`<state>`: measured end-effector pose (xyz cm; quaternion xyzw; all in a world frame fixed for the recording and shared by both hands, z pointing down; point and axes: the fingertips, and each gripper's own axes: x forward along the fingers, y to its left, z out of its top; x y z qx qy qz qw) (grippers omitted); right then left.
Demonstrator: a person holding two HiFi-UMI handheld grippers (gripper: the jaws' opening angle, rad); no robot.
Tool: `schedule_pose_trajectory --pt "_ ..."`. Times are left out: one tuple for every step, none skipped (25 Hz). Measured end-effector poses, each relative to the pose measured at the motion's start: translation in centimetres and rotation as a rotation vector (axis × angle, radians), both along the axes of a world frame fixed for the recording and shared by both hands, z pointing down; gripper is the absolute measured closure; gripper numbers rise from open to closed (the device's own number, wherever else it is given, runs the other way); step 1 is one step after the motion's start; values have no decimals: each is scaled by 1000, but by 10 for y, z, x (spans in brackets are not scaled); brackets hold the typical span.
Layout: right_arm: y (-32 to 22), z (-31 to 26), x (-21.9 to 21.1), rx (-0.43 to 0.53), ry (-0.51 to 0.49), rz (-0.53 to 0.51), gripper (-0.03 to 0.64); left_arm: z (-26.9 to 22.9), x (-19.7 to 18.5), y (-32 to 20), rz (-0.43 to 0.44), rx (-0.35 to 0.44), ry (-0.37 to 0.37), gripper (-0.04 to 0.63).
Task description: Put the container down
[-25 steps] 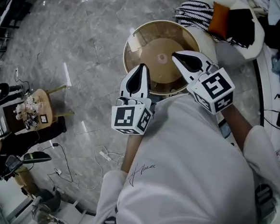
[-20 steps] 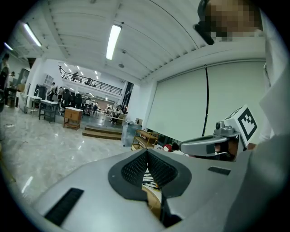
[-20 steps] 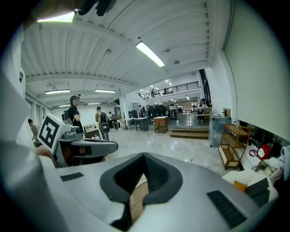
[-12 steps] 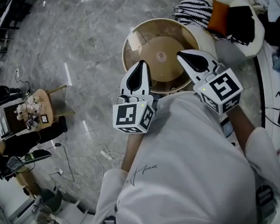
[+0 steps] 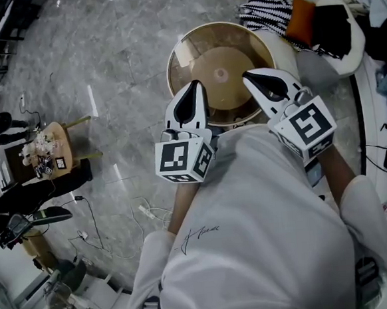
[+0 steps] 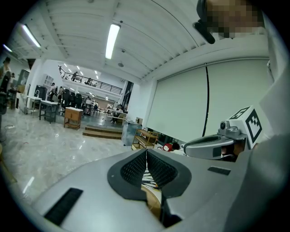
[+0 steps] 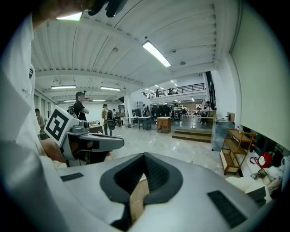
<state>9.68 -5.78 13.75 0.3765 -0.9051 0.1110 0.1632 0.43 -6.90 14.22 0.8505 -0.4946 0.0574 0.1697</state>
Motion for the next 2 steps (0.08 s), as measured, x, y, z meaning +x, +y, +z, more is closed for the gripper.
schedule_pose_trajectory --pt "0 1 0 0 3 -2 604 0 0 -1 -3 1 2 578" --pt "-1 1 1 -1 6 -4 604 -1 0 -1 -6 2 3 578"
